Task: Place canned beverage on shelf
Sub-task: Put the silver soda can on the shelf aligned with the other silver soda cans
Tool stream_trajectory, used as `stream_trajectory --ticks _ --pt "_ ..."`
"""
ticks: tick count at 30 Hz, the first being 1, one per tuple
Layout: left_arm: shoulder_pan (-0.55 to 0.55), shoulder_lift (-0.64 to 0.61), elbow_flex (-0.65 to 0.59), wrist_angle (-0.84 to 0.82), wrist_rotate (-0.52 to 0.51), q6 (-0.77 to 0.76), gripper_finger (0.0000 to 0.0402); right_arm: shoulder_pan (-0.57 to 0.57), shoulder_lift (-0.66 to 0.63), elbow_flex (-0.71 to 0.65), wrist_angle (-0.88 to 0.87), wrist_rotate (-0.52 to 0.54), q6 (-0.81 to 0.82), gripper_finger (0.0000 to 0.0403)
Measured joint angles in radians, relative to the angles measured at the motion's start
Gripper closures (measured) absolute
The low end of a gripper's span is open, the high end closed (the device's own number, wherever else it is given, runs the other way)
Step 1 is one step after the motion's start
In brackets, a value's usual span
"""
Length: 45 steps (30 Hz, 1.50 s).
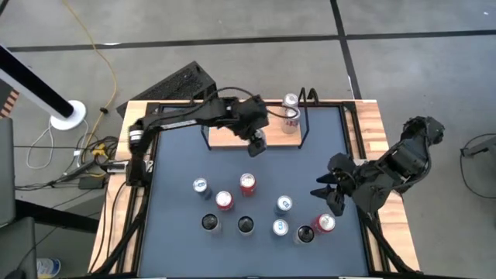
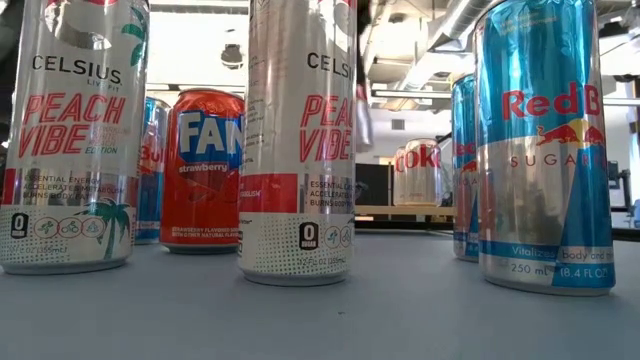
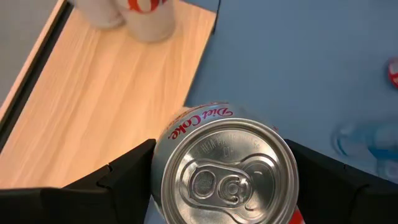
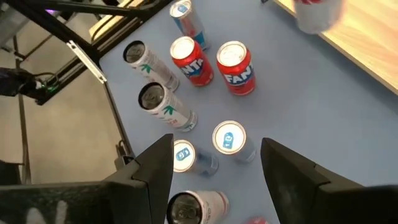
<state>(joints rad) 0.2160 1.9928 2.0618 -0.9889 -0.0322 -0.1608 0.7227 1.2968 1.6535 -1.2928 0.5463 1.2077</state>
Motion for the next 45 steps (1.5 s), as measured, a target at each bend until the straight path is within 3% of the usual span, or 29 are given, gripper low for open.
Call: stream_trajectory --ticks 7,11,21,33,38,45 --pt "0.003 0.232 0.297 -0.044 0.001 0.073 0.0109 -0.013 0.001 0.0 -0.001 0.009 0.015 0.0178" --pt "0.01 0.249 0.237 0.014 0.012 0.075 0.0109 -0.012 0.001 0.0 0.0 0.009 0.016 0.0178" --pt "0.039 0.287 0.241 0.127 0.01 0.139 0.0109 -0.013 0.001 0.0 0.01 0.028 0.019 0.0178" --pt "0.059 0.31 0.242 0.131 0.009 0.232 0.0109 -0.036 0.001 0.0 0.016 0.032 0.023 0.0178" --pt "0.085 0.329 0.242 0.111 0.061 0.227 0.0109 -0.052 0.001 0.0 0.018 0.032 0.023 0.0178" --pt "0.083 0.331 0.243 0.106 0.036 0.265 0.0107 -0.059 0.001 0.0 0.018 0.034 0.023 0.0178"
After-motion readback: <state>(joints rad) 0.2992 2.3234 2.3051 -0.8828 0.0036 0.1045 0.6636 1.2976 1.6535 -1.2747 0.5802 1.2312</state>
